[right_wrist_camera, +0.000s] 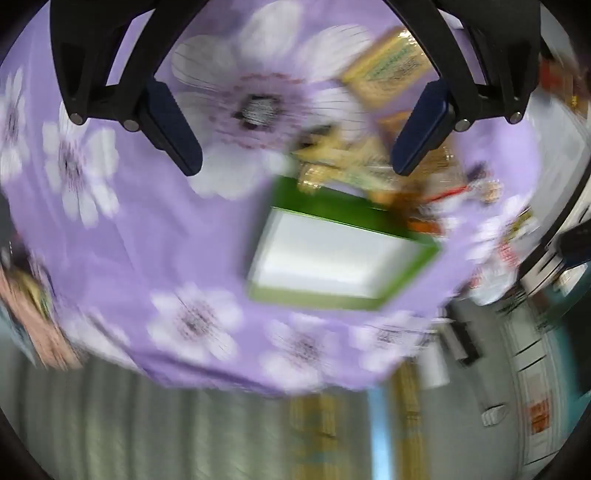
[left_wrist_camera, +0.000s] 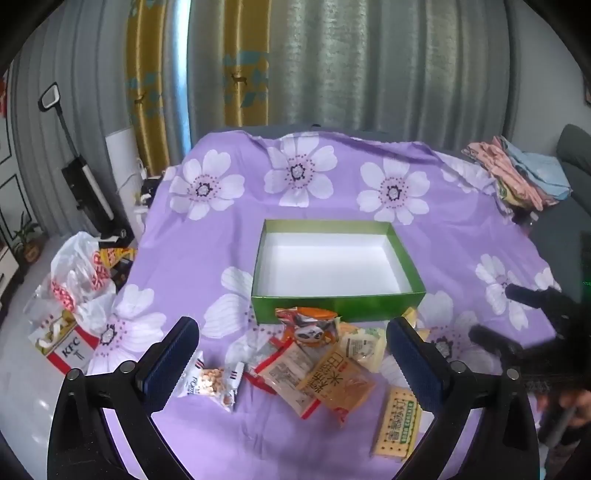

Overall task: Organize snacks
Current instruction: 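Move the left gripper toward the yellow soda cracker pack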

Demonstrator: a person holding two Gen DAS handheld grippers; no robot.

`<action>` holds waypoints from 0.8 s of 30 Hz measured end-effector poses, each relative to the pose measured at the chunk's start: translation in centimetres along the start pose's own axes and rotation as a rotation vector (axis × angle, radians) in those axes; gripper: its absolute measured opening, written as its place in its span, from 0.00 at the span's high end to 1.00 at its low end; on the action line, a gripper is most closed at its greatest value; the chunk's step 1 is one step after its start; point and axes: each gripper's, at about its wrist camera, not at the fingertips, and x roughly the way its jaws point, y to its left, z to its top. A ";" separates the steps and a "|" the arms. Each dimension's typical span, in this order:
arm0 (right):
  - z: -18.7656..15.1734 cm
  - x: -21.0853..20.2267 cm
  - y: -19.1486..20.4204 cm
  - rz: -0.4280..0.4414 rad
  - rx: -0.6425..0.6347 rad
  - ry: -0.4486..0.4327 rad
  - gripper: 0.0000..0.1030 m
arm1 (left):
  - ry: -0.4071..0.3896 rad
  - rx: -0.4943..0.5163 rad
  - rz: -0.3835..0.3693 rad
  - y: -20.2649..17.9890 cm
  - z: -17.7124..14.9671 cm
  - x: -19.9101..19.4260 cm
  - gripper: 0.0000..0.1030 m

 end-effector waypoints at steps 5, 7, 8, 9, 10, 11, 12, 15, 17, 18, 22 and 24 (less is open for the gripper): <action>1.6 -3.0 4.7 0.064 -0.103 -0.053 0.00 | -0.016 0.021 0.012 -0.7 0.5 0.1 0.02; 2.0 -3.7 5.2 0.085 -0.113 -0.067 0.00 | -0.035 0.020 0.016 -0.5 0.4 -1.1 0.02; 2.1 -3.8 5.3 0.081 -0.117 -0.073 0.00 | -0.039 0.022 0.019 -0.9 0.4 -1.2 0.02; 2.0 -4.0 6.0 0.075 -0.120 -0.083 0.00 | -0.045 0.027 0.023 -0.7 0.4 -1.5 0.02; 2.1 -4.1 6.2 0.077 -0.122 -0.087 0.00 | -0.042 0.028 0.022 -0.4 0.3 -1.6 0.02; 2.1 -4.2 6.3 0.081 -0.121 -0.086 0.00 | -0.045 0.029 0.017 0.2 -0.1 -1.6 0.02; 2.1 -4.5 6.4 0.077 -0.117 -0.085 0.00 | -0.039 0.028 0.009 0.2 -0.1 -1.7 0.02; 1.9 -4.4 6.5 0.062 -0.111 -0.078 0.00 | -0.030 0.026 -0.007 0.1 -0.4 -1.6 0.02; 1.7 -4.6 6.6 0.053 -0.110 -0.081 0.00 | -0.026 0.027 -0.017 -0.2 -0.5 -1.8 0.02; 1.6 -4.8 6.5 0.055 -0.108 -0.081 0.00 | -0.023 0.027 -0.020 -0.2 -0.5 -1.9 0.02; 1.4 -5.1 6.4 0.053 -0.101 -0.082 0.00 | -0.002 0.038 -0.024 -0.7 -0.5 -1.8 0.02; 1.3 -5.1 6.3 0.054 -0.099 -0.081 0.00 | 0.011 0.061 -0.012 -1.0 -0.9 -1.7 0.02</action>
